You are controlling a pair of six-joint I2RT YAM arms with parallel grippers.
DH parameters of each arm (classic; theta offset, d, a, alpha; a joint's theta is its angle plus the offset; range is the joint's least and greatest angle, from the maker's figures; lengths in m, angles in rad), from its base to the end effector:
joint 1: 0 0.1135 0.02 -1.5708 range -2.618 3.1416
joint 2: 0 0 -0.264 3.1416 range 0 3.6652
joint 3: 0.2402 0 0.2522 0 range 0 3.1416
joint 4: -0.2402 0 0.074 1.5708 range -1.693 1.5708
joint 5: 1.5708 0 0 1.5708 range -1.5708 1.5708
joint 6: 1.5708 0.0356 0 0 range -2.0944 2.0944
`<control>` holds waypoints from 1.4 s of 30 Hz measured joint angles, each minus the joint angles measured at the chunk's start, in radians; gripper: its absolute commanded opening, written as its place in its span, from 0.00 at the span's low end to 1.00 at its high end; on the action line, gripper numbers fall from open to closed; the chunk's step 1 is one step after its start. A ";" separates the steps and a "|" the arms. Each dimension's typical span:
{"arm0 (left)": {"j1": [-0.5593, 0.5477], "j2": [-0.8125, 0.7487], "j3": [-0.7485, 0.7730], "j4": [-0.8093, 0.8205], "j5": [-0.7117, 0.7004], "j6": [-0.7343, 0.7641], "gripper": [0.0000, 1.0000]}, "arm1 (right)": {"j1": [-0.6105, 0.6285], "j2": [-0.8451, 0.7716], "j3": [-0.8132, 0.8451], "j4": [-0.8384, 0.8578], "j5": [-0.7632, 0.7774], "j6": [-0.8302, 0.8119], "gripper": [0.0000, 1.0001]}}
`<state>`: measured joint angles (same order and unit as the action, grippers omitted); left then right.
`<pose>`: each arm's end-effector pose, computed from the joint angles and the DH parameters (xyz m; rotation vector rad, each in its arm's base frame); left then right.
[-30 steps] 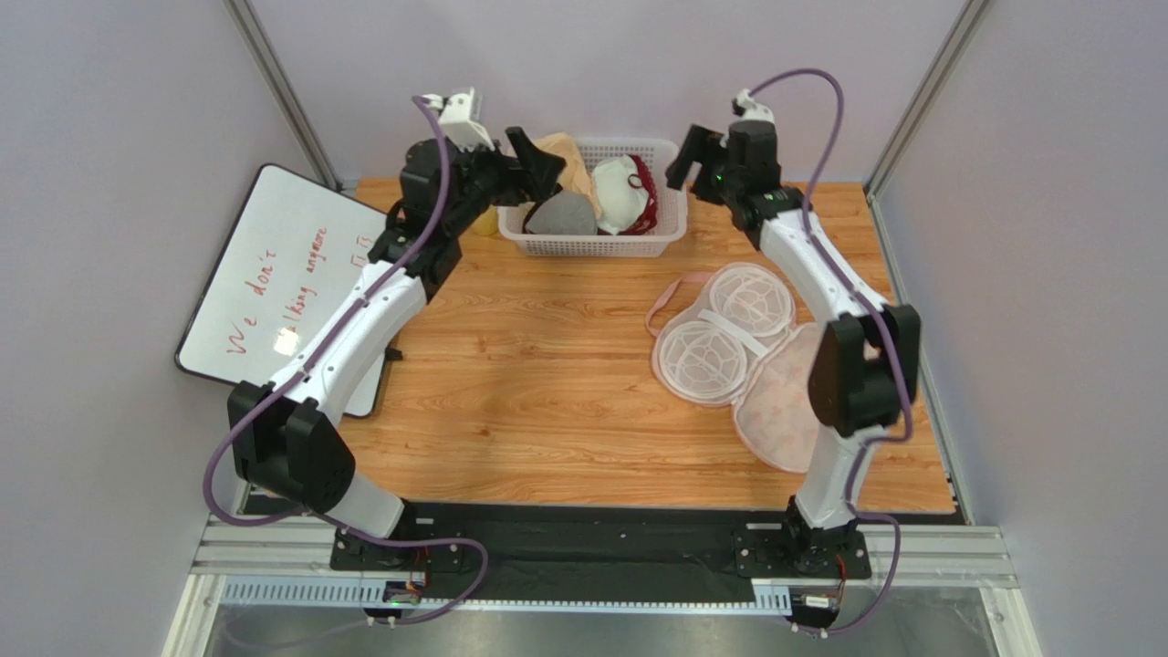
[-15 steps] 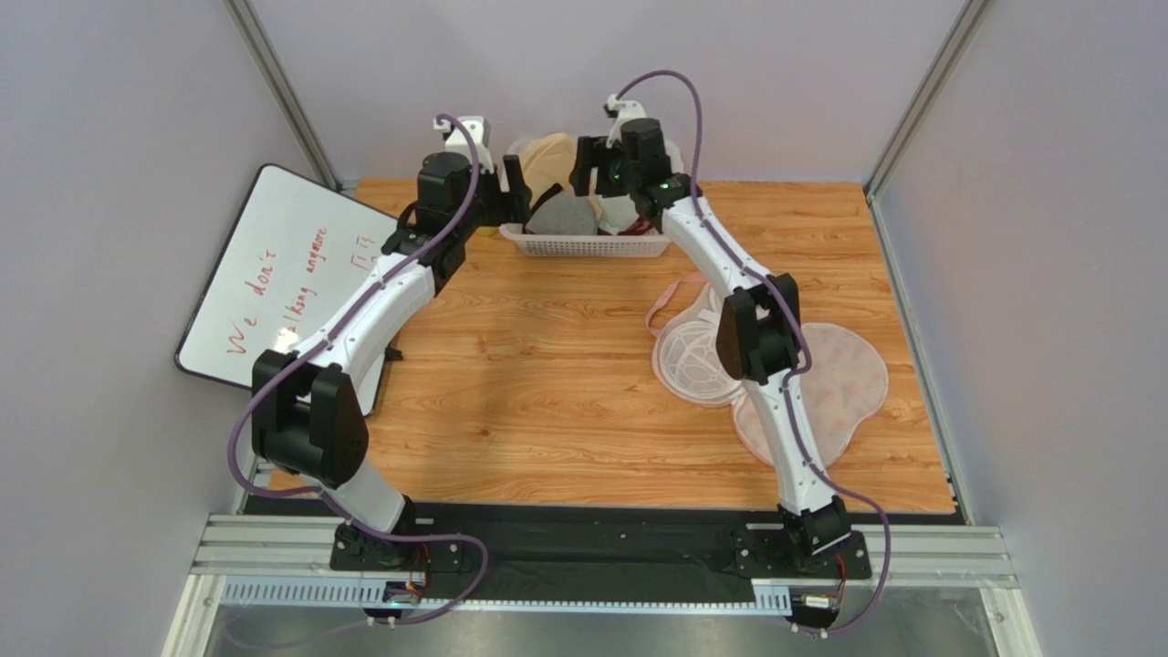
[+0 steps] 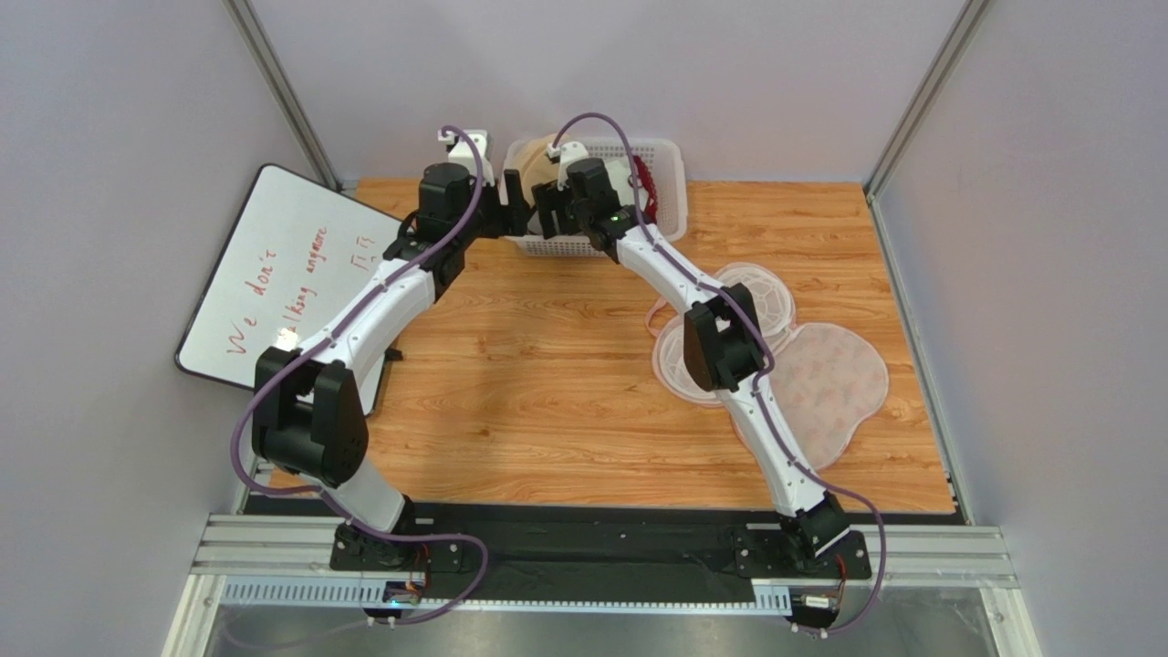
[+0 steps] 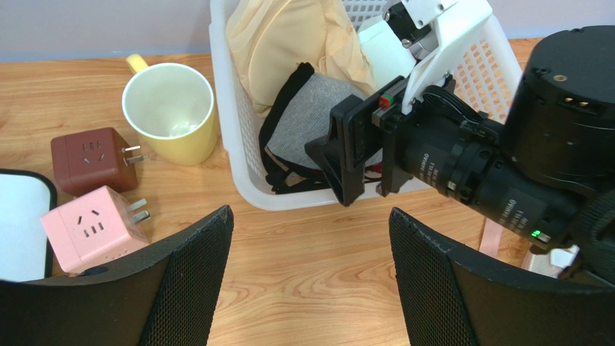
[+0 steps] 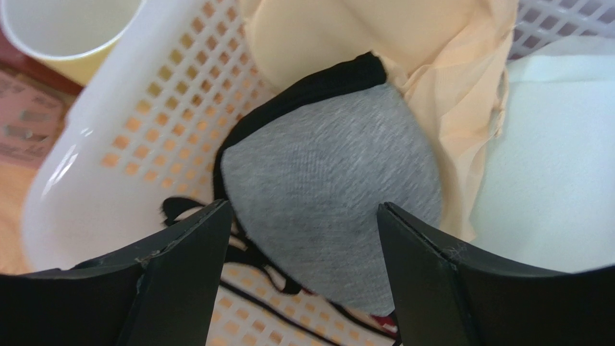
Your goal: Place the bra in the laundry bag and zip it closed
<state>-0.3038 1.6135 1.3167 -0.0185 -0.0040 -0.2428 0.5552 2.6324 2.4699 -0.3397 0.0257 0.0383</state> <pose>0.3696 -0.1157 0.3290 0.0553 1.9021 -0.3691 0.5087 0.3144 0.2090 -0.5188 2.0248 0.3359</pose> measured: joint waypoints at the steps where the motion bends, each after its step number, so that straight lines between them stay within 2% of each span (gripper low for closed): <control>1: 0.000 0.001 0.000 0.000 0.000 0.001 0.85 | 0.000 0.017 0.015 0.007 0.021 -0.004 0.79; 4: 0.001 0.006 0.000 0.001 0.000 0.002 0.85 | -0.002 0.038 0.032 0.022 0.063 -0.019 0.79; 9: 0.002 0.008 0.000 0.003 0.000 0.003 0.85 | -0.008 0.066 0.040 0.040 0.123 -0.046 0.70; 12: 0.003 0.008 0.000 0.003 0.000 0.002 0.85 | -0.007 0.084 0.041 0.055 0.127 -0.059 0.60; 13: 0.003 0.008 0.000 0.003 0.000 0.003 0.85 | -0.006 0.087 0.041 0.061 0.128 -0.063 0.54; 15: 0.005 0.008 0.000 0.003 0.000 0.002 0.85 | -0.006 0.089 0.042 0.069 0.126 -0.069 0.49; 18: 0.005 0.010 0.000 0.005 0.000 0.002 0.84 | -0.005 0.089 0.042 0.079 0.126 -0.073 0.33; 19: 0.006 0.013 0.000 0.005 0.000 0.002 0.84 | -0.004 0.089 0.042 0.087 0.126 -0.074 0.21; 22: 0.006 0.021 0.000 0.004 0.002 0.002 0.84 | -0.002 0.089 0.042 0.116 0.127 -0.083 0.04; 26: 0.009 0.027 0.000 0.004 0.003 0.002 0.84 | -0.001 0.079 0.036 0.136 0.134 -0.092 0.00; 29: 0.013 0.027 0.000 0.005 0.003 -0.001 0.84 | -0.002 0.013 -0.037 0.144 0.143 -0.092 0.00; 35: 0.023 0.027 0.000 0.004 0.031 -0.018 0.86 | -0.006 -0.185 -0.151 0.146 0.153 -0.061 0.00; 42: 0.025 -0.056 -0.051 0.001 0.121 -0.082 0.87 | -0.048 -0.441 -0.234 0.161 0.061 0.076 0.00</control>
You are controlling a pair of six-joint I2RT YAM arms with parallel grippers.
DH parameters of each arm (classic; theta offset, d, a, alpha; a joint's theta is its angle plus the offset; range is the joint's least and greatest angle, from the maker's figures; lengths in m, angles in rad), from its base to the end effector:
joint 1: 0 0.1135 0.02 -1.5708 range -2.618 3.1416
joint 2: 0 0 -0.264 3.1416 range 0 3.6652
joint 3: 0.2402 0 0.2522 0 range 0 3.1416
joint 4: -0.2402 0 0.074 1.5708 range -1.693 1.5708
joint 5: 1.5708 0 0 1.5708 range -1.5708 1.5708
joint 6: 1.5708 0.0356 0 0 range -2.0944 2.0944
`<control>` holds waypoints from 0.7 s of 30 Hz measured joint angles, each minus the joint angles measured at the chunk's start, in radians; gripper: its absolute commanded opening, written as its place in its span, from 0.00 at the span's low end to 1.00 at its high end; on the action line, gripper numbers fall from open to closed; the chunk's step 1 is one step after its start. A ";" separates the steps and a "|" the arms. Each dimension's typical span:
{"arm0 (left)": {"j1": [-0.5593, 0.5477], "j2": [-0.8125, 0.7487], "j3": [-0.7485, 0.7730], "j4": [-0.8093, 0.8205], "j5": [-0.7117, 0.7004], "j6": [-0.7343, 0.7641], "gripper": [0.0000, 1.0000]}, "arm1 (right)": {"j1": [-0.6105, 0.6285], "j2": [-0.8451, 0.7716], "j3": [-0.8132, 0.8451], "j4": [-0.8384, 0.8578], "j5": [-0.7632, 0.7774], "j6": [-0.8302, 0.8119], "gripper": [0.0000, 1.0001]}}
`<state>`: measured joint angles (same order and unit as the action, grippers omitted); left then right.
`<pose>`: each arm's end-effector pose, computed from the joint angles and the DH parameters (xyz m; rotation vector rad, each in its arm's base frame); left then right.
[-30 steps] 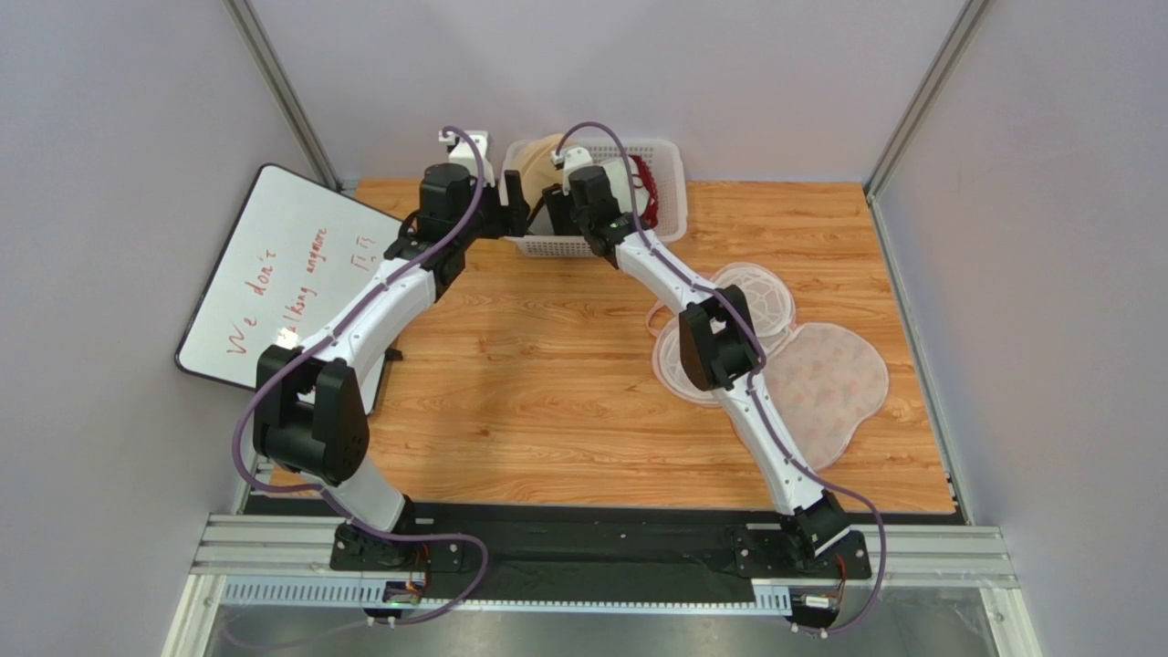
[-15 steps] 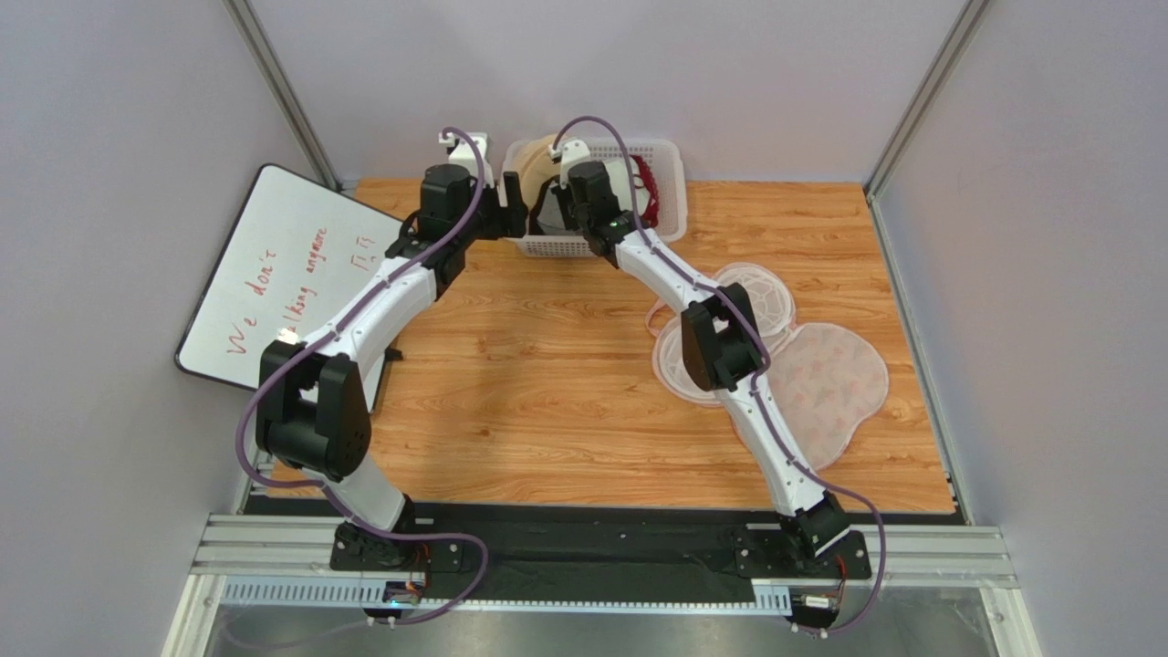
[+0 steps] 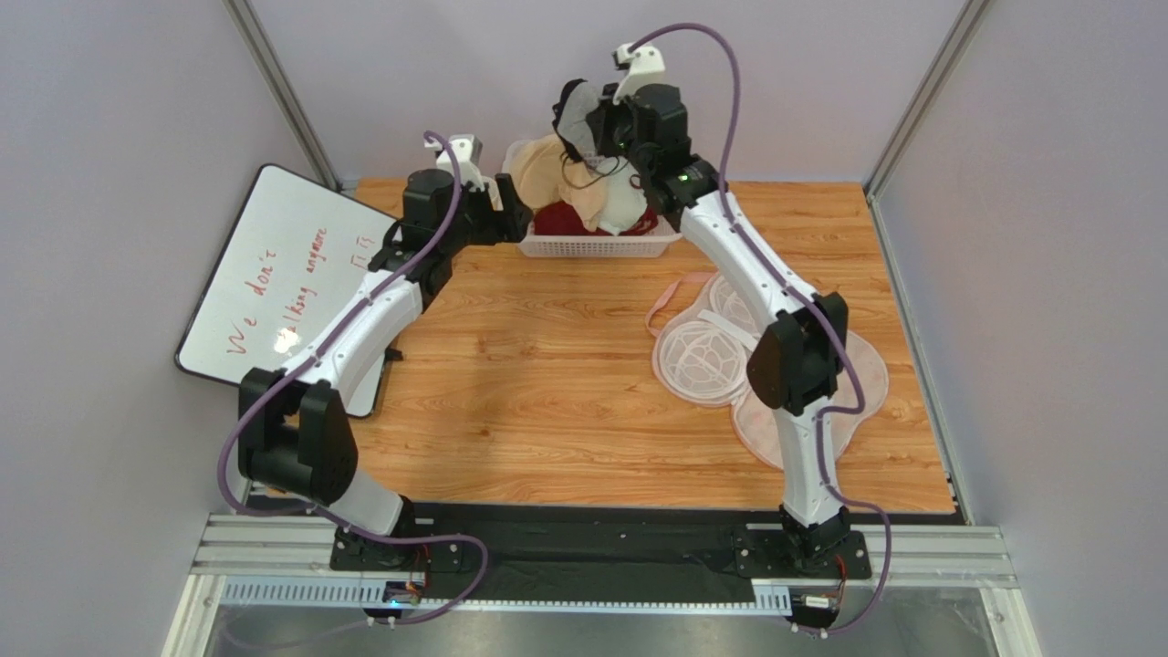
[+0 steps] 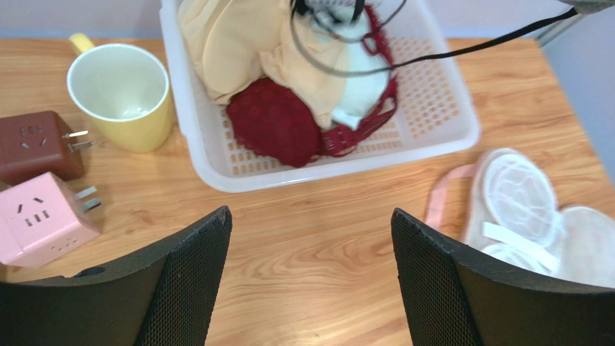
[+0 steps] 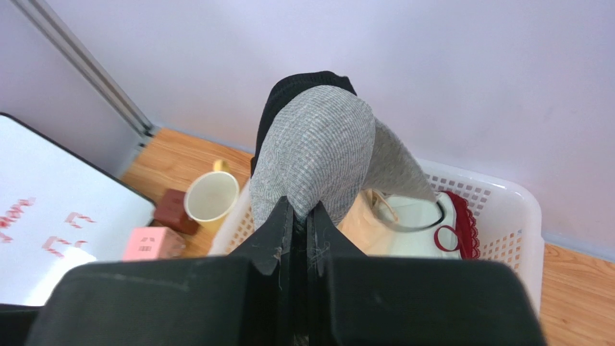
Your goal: Place the bra in the laundry bag and zip it closed
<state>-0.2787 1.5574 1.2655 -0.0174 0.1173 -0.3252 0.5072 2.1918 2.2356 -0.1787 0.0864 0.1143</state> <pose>0.3570 -0.1065 0.3312 0.0375 1.9113 -0.5218 0.4597 0.2519 0.3842 -0.2719 1.6989 0.3884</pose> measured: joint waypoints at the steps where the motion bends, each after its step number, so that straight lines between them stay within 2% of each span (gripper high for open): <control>1: 0.000 -0.023 -0.009 -0.003 0.014 -0.012 0.87 | -0.006 -0.039 -0.022 -0.001 -0.018 0.024 0.00; 6: 0.000 -0.216 -0.078 -0.016 0.084 -0.087 0.89 | -0.028 -0.225 -0.145 -0.021 -0.116 0.133 0.00; 9: 0.000 -0.411 -0.154 -0.037 0.130 -0.144 0.90 | -0.024 -0.368 -0.267 -0.061 -0.193 0.203 0.00; 12: 0.000 -0.586 -0.185 -0.082 0.201 -0.200 0.88 | -0.014 -0.541 -0.450 -0.074 -0.276 0.266 0.00; 17: 0.000 -0.753 -0.200 -0.256 0.284 -0.296 0.88 | 0.027 -0.824 -0.785 -0.093 -0.369 0.343 0.00; 21: 0.000 -0.873 -0.315 -0.376 0.352 -0.364 0.88 | 0.056 -0.985 -1.026 -0.129 -0.404 0.388 0.00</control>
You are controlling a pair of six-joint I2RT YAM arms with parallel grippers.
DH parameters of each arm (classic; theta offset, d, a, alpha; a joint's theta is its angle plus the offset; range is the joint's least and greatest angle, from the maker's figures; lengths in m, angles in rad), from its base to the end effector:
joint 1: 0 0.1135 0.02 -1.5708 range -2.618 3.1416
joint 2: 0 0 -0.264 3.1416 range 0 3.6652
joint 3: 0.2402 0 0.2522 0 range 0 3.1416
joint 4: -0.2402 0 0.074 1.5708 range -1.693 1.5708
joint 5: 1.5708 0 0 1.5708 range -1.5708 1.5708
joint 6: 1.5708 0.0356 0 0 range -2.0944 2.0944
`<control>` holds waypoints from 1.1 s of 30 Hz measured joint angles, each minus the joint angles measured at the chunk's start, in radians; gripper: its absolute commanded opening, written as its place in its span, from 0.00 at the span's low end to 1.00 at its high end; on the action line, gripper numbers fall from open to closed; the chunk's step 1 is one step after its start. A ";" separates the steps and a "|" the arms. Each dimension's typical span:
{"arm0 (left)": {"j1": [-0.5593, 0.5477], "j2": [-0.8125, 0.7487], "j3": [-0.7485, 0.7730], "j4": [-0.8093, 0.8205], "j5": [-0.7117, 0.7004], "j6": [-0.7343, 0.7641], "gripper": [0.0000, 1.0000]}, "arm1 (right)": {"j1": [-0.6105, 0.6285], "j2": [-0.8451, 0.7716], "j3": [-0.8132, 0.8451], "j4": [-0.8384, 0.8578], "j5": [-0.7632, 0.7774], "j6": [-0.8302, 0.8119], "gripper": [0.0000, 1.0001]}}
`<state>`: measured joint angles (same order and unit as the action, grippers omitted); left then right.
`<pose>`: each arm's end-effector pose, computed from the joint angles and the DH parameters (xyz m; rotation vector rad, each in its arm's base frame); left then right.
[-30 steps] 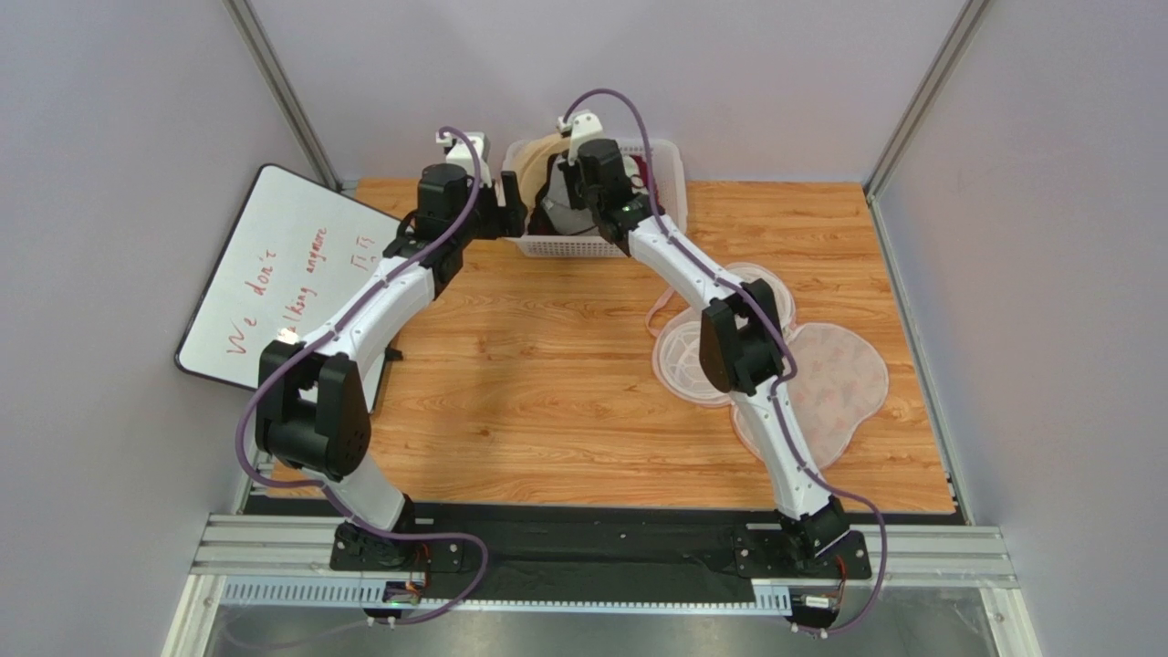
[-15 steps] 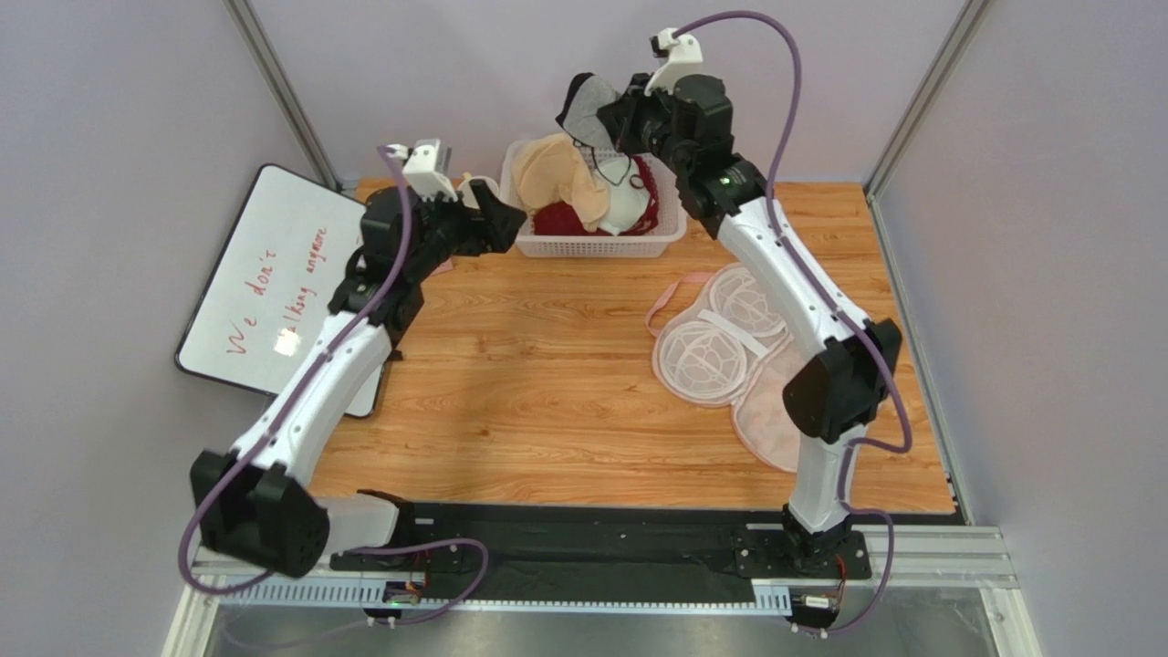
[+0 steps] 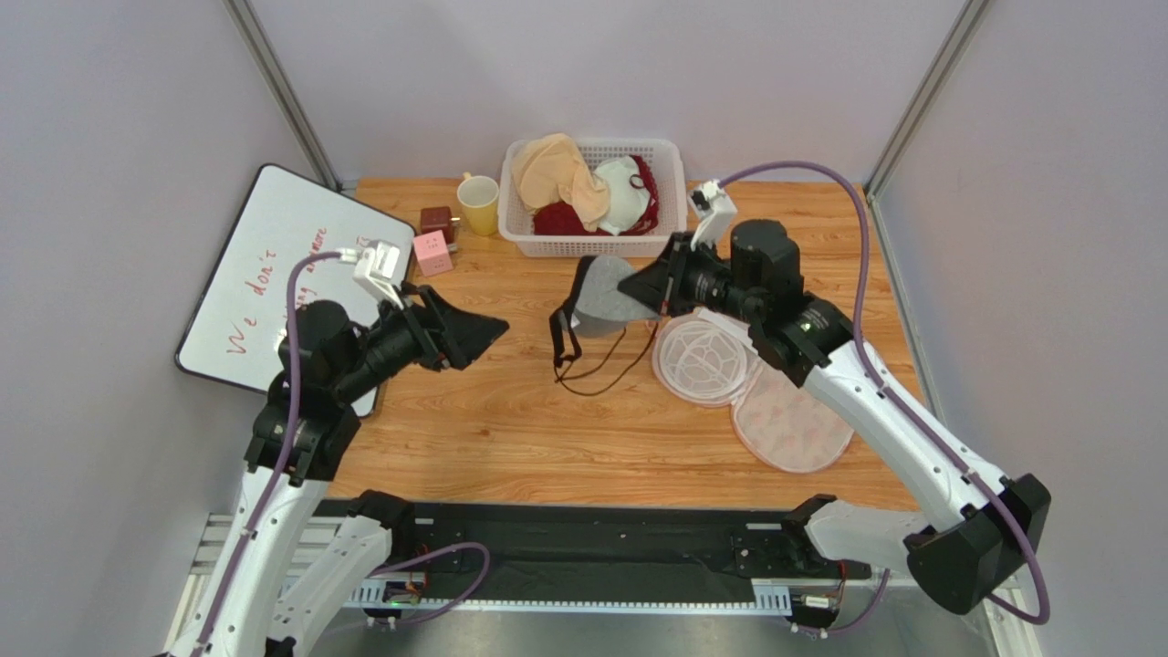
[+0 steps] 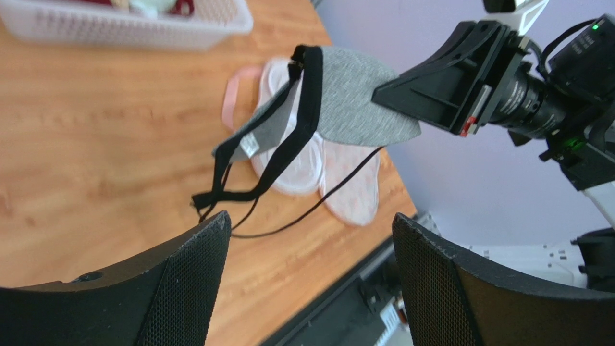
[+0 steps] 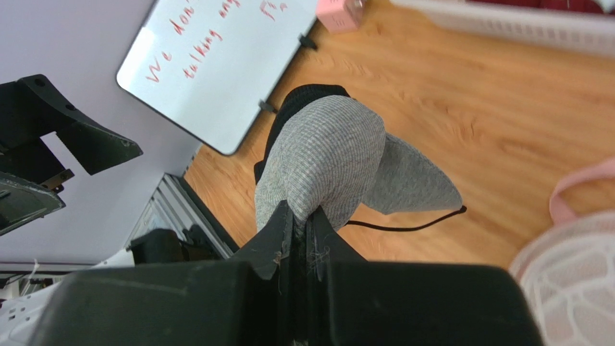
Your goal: Place the bra in the laundry bag and zip it closed
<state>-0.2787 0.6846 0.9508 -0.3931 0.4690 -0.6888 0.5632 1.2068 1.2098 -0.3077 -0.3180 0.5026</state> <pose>0.1311 -0.0542 0.3894 0.0041 1.8136 -1.1021 0.2254 0.1555 0.3886 -0.2927 1.9708 1.0110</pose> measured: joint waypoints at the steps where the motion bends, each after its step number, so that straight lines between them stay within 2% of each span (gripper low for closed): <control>1: 0.000 -0.018 -0.018 -0.026 0.008 -0.007 0.88 | 0.001 -0.023 -0.039 -0.010 -0.003 0.005 0.00; 5: 0.000 -0.097 -0.075 -0.149 0.021 -0.048 0.86 | 0.001 -0.069 -0.119 -0.074 0.001 0.016 0.00; 9: 0.000 -0.141 -0.088 -0.192 0.035 -0.080 0.83 | 0.023 -0.090 -0.130 -0.100 0.023 0.030 0.00; 13: 0.000 -0.145 -0.098 -0.203 0.051 -0.089 0.83 | 0.141 -0.132 -0.198 -0.060 0.092 0.080 0.01; 16: 0.000 -0.147 -0.143 -0.219 0.052 -0.089 0.84 | 0.290 -0.143 -0.312 0.012 0.171 0.155 0.23; 17: 0.000 -0.148 -0.162 -0.228 0.051 -0.089 0.84 | 0.348 -0.134 -0.357 0.038 0.196 0.187 0.45; 20: 0.000 -0.151 -0.207 -0.254 0.045 -0.088 0.87 | 0.494 -0.066 -0.446 0.080 0.269 0.264 0.72; 23: 0.000 -0.151 -0.229 -0.292 0.034 -0.088 0.87 | 0.591 0.008 -0.494 0.090 0.292 0.317 0.87; 25: 0.000 -0.150 -0.237 -0.302 0.027 -0.089 0.87 | 0.607 0.013 -0.509 0.086 0.304 0.328 0.93; 30: 0.000 -0.142 -0.299 -0.299 0.023 -0.102 0.84 | 0.570 -0.050 -0.475 0.023 0.378 0.260 0.93; 33: 0.000 -0.126 -0.364 -0.293 0.022 -0.122 0.79 | 0.479 -0.061 -0.412 -0.002 0.376 0.196 0.89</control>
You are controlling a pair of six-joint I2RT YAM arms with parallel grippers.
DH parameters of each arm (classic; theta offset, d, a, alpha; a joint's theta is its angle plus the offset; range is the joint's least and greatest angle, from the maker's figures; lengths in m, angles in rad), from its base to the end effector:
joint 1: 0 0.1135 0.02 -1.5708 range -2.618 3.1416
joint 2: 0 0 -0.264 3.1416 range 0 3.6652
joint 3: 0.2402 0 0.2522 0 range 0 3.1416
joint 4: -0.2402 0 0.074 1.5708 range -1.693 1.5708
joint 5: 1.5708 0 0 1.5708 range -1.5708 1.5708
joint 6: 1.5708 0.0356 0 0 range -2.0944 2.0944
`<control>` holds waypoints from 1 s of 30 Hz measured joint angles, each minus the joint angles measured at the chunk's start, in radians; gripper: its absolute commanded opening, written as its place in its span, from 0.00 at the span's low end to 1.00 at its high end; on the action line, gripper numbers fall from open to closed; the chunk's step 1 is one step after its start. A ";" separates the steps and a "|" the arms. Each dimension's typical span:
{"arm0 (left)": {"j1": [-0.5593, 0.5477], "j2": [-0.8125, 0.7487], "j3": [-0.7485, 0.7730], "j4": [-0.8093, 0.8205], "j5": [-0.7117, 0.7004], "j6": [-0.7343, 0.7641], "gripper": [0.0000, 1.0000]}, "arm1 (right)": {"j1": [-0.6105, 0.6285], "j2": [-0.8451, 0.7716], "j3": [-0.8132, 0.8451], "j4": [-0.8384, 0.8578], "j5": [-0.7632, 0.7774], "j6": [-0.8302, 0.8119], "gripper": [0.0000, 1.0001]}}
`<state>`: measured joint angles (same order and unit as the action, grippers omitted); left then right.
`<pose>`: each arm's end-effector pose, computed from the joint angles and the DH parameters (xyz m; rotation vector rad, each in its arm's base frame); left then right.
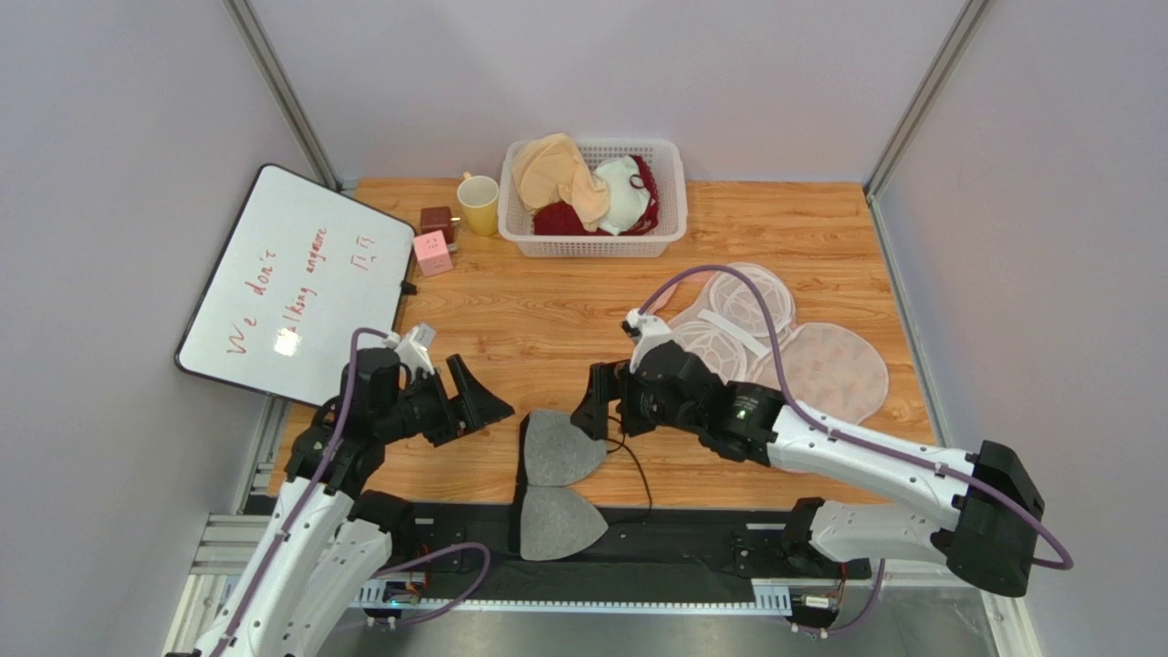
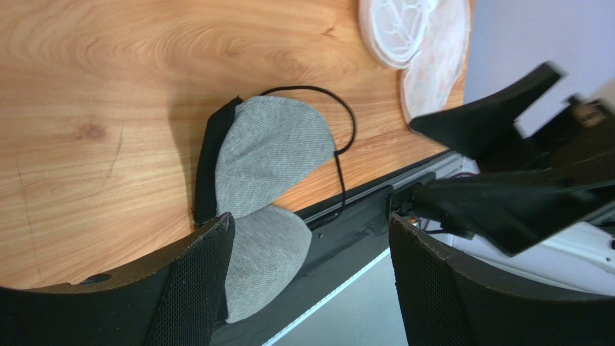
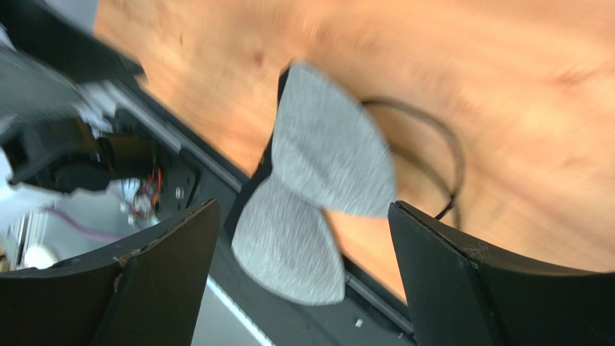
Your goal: Place the bra in the laundry bag and zip it closed
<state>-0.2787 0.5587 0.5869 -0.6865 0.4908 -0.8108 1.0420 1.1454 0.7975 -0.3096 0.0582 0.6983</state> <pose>0.1133 -0.0499 0.2558 -0.3417 2.3611 -1.1094 0.1272 0.2135 0.2599 -0.3729 2.3474 0.8479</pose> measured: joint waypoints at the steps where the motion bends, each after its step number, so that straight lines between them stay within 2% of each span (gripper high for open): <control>1: 0.000 0.006 -0.014 0.006 0.001 -0.007 0.78 | -0.027 0.000 0.010 0.000 -0.008 -0.016 0.87; 4: 0.000 0.028 -0.063 0.056 0.014 -0.037 0.76 | -0.101 0.012 0.015 -0.001 -0.055 -0.053 0.85; 7: -0.002 0.062 -0.121 0.140 0.038 -0.068 0.82 | -0.148 0.040 -0.025 0.029 -0.121 -0.078 0.83; 10: -0.017 0.113 -0.156 0.183 0.026 -0.083 0.84 | -0.161 0.077 -0.087 0.068 -0.208 -0.093 0.80; 17: -0.161 0.281 -0.169 0.312 -0.064 -0.100 0.78 | -0.161 0.190 -0.173 0.217 -0.371 -0.108 0.68; 24: -0.180 0.252 -0.175 0.345 -0.118 -0.090 0.77 | -0.161 0.322 -0.178 0.372 -0.449 -0.102 0.57; 26: -0.180 0.220 -0.183 0.341 -0.124 -0.085 0.77 | -0.161 0.350 -0.178 0.394 -0.453 -0.105 0.49; 27: -0.180 0.205 -0.188 0.339 -0.125 -0.082 0.77 | -0.161 0.362 -0.176 0.399 -0.454 -0.110 0.37; 29: -0.180 0.179 -0.198 0.338 -0.107 -0.080 0.76 | -0.161 0.388 -0.167 0.404 -0.454 -0.121 0.23; 30: -0.180 0.169 -0.200 0.338 -0.097 -0.081 0.76 | -0.161 0.395 -0.162 0.405 -0.454 -0.128 0.08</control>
<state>-0.4587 0.7273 0.3874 -0.3489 0.3943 -0.8917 0.8810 1.5406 0.6353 0.0956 -0.3954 0.5701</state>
